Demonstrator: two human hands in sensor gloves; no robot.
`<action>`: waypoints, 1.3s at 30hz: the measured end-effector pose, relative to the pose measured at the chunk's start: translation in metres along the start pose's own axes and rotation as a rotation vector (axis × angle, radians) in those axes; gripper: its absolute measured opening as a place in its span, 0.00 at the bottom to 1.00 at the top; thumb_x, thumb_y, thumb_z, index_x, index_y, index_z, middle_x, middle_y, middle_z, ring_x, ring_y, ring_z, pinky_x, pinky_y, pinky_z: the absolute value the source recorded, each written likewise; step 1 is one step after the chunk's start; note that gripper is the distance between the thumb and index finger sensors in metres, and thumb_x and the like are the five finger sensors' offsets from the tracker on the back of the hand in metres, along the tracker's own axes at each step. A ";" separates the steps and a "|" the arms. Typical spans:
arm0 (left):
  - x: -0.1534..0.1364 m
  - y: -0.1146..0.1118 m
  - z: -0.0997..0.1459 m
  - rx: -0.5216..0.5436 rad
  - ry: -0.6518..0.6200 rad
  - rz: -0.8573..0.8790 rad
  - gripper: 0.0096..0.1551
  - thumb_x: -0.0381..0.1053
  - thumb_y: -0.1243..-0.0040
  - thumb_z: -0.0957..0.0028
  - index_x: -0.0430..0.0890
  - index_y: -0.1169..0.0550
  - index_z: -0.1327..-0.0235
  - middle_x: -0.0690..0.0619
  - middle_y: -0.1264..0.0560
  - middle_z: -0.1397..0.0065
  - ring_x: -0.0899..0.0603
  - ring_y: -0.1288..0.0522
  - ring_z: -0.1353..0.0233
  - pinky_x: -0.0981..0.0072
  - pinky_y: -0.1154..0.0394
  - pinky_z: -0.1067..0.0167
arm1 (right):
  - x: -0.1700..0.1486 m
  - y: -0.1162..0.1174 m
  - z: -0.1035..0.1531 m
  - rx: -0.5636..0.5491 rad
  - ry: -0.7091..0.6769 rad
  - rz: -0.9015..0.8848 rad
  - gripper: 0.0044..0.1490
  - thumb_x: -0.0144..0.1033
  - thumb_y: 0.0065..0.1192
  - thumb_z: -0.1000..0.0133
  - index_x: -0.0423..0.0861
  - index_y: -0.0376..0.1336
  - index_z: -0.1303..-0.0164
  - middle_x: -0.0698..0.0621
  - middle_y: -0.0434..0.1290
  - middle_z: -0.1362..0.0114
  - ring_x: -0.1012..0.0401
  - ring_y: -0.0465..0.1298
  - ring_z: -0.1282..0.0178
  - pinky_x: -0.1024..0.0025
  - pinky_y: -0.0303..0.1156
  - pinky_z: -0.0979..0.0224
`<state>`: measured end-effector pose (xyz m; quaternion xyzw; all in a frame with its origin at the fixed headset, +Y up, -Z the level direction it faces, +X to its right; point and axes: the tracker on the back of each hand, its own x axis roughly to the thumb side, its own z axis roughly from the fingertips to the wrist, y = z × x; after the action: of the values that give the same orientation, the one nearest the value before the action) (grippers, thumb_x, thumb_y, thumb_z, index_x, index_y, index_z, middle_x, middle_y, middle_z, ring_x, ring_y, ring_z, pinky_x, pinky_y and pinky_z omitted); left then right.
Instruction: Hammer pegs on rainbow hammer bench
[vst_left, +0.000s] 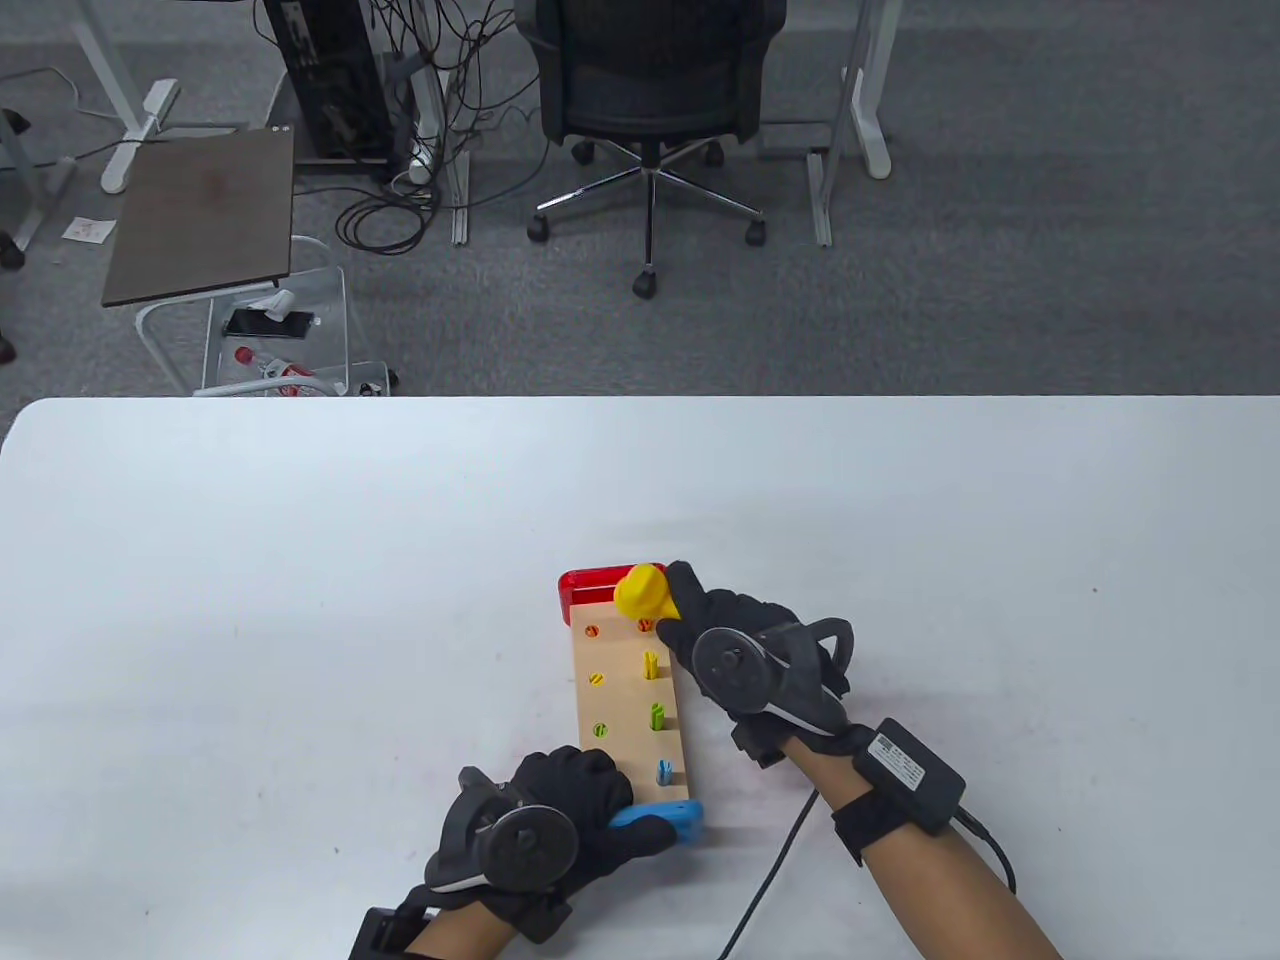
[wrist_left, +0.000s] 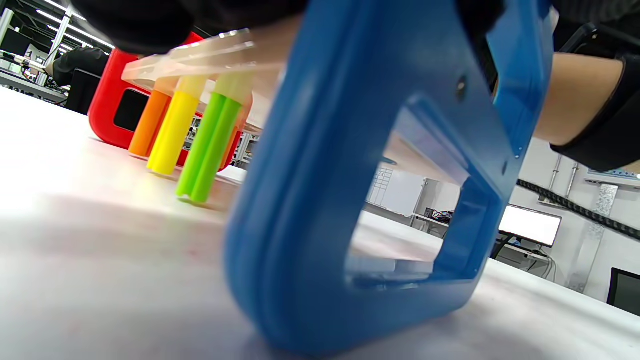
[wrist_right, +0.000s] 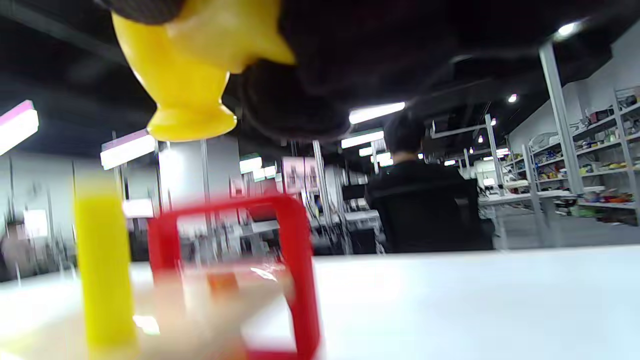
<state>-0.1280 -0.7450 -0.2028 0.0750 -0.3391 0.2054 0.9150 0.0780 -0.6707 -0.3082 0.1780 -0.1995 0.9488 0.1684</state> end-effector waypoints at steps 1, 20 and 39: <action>0.000 0.000 0.000 -0.001 0.000 -0.001 0.32 0.81 0.53 0.42 0.54 0.18 0.71 0.54 0.22 0.56 0.47 0.25 0.64 0.40 0.22 0.53 | 0.000 -0.007 -0.001 -0.035 0.008 -0.032 0.42 0.58 0.44 0.49 0.50 0.56 0.26 0.49 0.81 0.49 0.59 0.81 0.71 0.64 0.80 0.66; -0.001 0.000 0.000 -0.001 0.002 0.005 0.32 0.81 0.53 0.42 0.54 0.18 0.71 0.54 0.22 0.56 0.47 0.25 0.64 0.40 0.22 0.53 | 0.003 -0.011 0.001 -0.091 -0.012 -0.057 0.42 0.58 0.46 0.49 0.51 0.54 0.25 0.50 0.81 0.48 0.60 0.81 0.69 0.64 0.81 0.63; -0.001 -0.001 0.000 -0.014 0.010 0.012 0.32 0.81 0.53 0.42 0.54 0.18 0.70 0.53 0.22 0.55 0.47 0.25 0.63 0.39 0.23 0.52 | -0.008 0.000 0.008 -0.079 -0.002 -0.083 0.42 0.57 0.45 0.48 0.52 0.50 0.24 0.50 0.78 0.43 0.60 0.81 0.66 0.65 0.81 0.59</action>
<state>-0.1288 -0.7462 -0.2035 0.0655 -0.3362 0.2091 0.9159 0.0872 -0.6766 -0.3046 0.1802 -0.2294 0.9322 0.2143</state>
